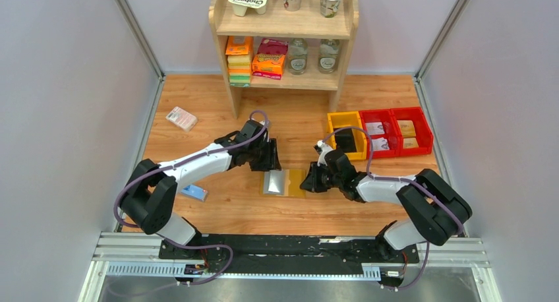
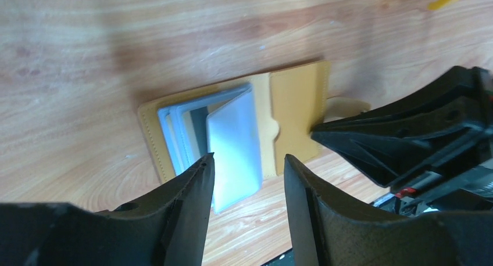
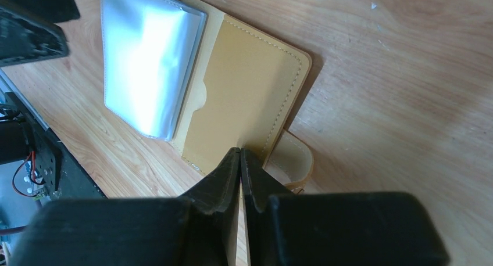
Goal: Take the credit cards out of the card holder
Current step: Remove the credit card from the card holder.
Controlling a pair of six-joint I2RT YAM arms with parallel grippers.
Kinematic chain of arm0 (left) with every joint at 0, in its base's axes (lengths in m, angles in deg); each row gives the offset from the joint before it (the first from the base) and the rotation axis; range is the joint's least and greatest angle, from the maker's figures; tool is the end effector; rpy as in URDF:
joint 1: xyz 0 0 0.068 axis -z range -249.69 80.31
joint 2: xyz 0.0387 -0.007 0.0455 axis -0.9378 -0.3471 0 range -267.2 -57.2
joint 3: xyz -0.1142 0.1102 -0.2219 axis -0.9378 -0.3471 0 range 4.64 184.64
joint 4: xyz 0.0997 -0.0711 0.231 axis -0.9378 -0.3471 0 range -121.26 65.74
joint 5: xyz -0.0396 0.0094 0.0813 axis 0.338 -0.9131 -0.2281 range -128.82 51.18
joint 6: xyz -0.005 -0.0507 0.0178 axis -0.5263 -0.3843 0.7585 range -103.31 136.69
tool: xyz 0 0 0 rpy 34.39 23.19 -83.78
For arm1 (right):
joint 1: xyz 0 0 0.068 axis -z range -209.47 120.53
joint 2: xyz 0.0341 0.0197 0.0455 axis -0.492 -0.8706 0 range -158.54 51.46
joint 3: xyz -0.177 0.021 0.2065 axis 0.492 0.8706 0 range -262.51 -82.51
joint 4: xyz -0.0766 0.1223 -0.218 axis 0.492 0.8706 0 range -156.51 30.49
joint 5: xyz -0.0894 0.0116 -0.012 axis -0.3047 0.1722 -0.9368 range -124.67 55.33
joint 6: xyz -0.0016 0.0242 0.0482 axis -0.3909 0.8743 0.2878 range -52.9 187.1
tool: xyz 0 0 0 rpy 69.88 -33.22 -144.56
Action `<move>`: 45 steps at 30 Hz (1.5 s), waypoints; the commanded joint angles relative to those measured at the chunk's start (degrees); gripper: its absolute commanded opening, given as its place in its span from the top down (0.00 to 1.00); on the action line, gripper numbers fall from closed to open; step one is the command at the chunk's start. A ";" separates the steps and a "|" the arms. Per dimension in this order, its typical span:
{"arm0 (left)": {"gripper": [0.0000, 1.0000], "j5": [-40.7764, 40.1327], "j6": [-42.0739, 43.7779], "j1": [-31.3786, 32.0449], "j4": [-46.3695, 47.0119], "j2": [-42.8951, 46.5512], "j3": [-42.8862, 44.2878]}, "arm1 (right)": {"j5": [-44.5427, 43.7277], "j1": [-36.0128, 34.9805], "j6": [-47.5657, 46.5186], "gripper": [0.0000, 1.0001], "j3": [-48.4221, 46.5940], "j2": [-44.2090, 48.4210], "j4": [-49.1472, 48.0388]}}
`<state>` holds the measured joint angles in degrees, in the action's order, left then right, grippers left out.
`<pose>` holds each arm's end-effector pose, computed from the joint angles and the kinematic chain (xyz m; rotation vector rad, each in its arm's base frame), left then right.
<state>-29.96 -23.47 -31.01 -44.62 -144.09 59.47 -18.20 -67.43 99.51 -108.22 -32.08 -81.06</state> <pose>0.2399 -0.1991 0.2113 0.0354 2.6369 -0.7273 0.1912 0.1620 0.1262 -0.2749 2.4699 0.9105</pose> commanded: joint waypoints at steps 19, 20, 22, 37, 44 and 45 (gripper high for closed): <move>0.45 6.42 -1.15 -1.59 7.61 -3.99 -1.65 | -0.56 -0.19 -1.47 0.91 -1.80 -2.50 1.63; 0.46 7.82 -1.23 -1.50 8.22 -3.46 -1.83 | -0.56 -0.19 -1.55 0.91 -1.97 -2.58 1.63; 0.50 9.93 -1.41 -1.24 10.16 -2.85 -2.18 | -0.47 -0.19 -1.55 0.91 -2.06 -2.76 1.63; 0.79 21.28 0.08 0.17 15.88 -14.09 1.68 | 0.58 -0.19 -0.76 0.91 -3.03 -3.55 -0.13; 0.80 19.88 1.75 0.17 13.16 -19.36 3.26 | -3.63 -0.19 -0.41 0.89 -2.15 4.34 2.59; 0.80 19.79 1.84 0.17 12.80 -19.63 3.44 | -3.99 -0.19 -0.41 0.87 -2.06 5.75 3.11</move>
<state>-10.53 -23.88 -31.08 -30.85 -162.19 60.26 -18.37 -67.54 99.24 -110.30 -32.30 -79.62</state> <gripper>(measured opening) 0.196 0.099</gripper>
